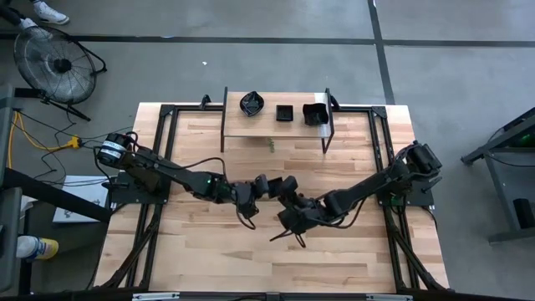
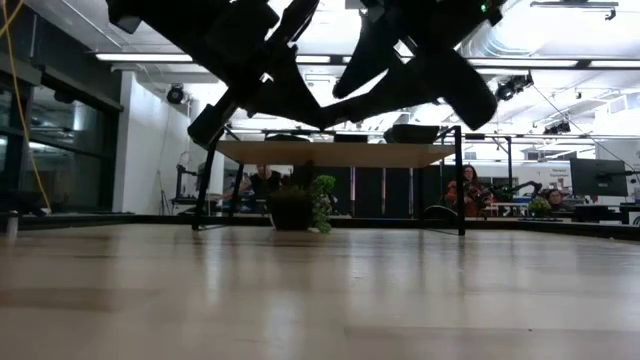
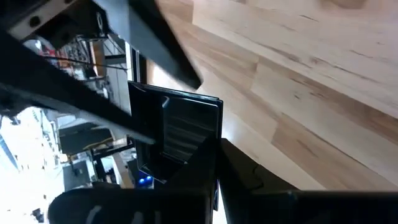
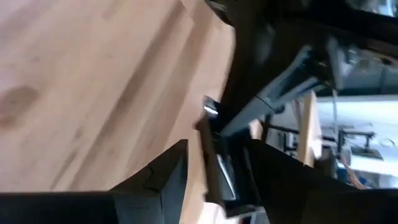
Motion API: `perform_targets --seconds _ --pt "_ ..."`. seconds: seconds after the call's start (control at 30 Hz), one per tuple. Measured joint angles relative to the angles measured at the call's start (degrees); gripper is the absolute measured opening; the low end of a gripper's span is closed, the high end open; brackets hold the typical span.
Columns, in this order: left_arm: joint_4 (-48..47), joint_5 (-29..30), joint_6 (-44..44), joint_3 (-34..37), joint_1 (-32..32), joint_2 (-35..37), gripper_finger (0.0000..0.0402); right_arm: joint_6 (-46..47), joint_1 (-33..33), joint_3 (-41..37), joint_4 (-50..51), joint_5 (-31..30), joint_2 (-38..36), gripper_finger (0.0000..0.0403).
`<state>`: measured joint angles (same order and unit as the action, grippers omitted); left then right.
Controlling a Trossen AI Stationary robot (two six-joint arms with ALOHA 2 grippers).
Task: Pick & Place Mini shaped plates
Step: Stack the square plate on top of the other square plate on the shelf
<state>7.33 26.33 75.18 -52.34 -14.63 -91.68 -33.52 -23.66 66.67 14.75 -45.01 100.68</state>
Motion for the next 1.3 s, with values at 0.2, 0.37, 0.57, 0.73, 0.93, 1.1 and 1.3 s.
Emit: perform_targets --seconds 0.2,0.37,0.57,0.73,0.93,1.1,1.3 --pt "-2.2 0.1 -2.1 0.0 0.0 0.0 0.0007 0.1 0.1 0.0 -0.4 -0.5 -0.2 0.0153" --pt "-2.4 0.2 -2.2 0.0 0.0 0.0 0.0007 2.0 0.1 0.0 0.1 3.3 -0.2 0.014" --pt "-3.2 0.2 -2.2 0.0 0.0 0.0 0.0007 2.0 0.1 0.0 0.4 3.3 -0.2 0.0124" --pt "-3.4 0.2 -2.2 0.0 0.0 0.0 0.0007 2.3 0.5 0.0 0.7 3.7 -0.2 0.0107" --pt "-4.0 0.2 -2.2 0.0 0.0 0.0 0.0007 2.6 1.6 0.0 1.8 5.1 -0.2 0.0088" --pt "-4.5 0.2 -2.3 0.0 0.0 0.0 0.0007 2.9 1.5 0.0 1.9 5.6 -0.2 0.0078" --pt "-4.5 0.3 -2.3 0.0 0.0 0.0 0.0007 3.7 2.0 0.0 2.1 6.3 -0.2 0.0067"
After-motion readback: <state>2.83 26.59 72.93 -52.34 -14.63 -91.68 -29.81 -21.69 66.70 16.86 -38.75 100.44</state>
